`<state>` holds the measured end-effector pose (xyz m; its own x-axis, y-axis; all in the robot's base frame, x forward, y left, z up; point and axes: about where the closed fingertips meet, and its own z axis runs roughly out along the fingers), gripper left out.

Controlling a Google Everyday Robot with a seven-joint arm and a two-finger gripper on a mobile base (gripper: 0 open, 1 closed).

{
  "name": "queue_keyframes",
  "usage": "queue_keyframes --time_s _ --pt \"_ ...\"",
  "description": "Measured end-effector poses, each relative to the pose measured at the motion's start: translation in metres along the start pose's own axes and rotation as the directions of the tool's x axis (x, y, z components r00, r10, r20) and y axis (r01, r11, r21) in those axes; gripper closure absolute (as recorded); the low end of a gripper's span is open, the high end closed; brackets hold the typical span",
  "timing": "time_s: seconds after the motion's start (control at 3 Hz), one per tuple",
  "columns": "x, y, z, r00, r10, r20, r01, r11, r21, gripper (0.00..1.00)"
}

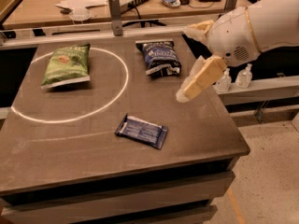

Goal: Move green jalapeno chip bag near rxbar blueberry

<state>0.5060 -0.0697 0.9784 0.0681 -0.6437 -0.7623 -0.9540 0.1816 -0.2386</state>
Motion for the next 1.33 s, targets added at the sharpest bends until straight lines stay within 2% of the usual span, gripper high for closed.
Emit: queue_keyframes --time_s 0.33,0.67,1.0,1.33 --pt "-0.005 -0.022 0.045 0.995 0.084 0.048 -0.087 0.9938 0.069 0.0" --pt "-0.01 -0.042 0.077 0.987 0.136 0.085 -0.146 0.9812 0.126 0.0" --pt "-0.02 -0.055 0.143 0.961 0.229 0.153 -0.251 0.9561 0.151 0.0" --pt "-0.027 -0.06 0.187 0.945 0.279 0.168 -0.305 0.9395 0.156 0.0"
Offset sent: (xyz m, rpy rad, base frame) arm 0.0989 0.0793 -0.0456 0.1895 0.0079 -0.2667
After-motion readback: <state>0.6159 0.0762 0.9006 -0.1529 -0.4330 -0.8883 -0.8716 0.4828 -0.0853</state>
